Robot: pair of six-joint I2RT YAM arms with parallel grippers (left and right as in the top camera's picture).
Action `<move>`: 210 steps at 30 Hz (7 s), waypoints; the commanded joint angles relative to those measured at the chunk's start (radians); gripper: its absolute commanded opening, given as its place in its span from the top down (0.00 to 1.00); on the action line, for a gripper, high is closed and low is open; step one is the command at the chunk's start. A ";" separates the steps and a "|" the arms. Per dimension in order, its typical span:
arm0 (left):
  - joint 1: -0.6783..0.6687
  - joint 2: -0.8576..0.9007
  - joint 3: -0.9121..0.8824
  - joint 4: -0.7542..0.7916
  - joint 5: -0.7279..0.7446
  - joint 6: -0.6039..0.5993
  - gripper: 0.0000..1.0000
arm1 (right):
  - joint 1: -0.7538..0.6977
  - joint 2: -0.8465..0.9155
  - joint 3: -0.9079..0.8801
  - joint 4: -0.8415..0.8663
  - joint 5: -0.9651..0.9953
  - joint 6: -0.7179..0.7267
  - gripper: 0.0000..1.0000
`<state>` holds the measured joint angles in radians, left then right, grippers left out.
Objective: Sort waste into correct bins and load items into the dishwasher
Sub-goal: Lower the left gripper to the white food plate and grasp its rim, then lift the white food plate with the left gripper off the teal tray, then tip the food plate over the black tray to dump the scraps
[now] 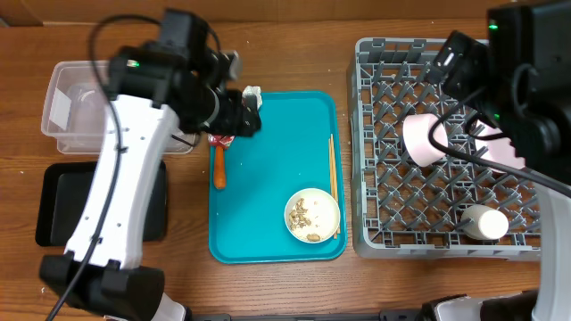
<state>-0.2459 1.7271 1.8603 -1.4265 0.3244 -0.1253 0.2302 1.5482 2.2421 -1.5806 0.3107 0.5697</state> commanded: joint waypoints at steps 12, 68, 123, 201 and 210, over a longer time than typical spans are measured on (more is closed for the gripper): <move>-0.278 0.013 -0.531 0.407 -0.128 -0.165 0.25 | -0.024 0.000 0.014 -0.035 -0.077 -0.002 0.00; -0.302 0.162 -0.618 0.533 -0.269 -0.103 0.83 | -0.024 0.003 0.003 -0.109 -0.077 -0.002 0.00; -0.364 0.166 -0.631 0.659 -0.274 -0.415 0.88 | -0.024 0.018 0.003 -0.098 -0.077 -0.001 0.00; -0.355 0.215 -0.570 0.679 -0.372 -0.318 0.96 | -0.024 0.018 0.003 -0.113 -0.104 0.002 0.00; -0.331 0.091 -0.330 0.332 -0.389 -0.328 0.96 | -0.024 0.018 0.003 -0.113 -0.104 0.002 0.00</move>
<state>-0.5987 1.9198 1.4414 -1.0363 -0.0647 -0.4450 0.2100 1.5661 2.2433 -1.6955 0.2089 0.5716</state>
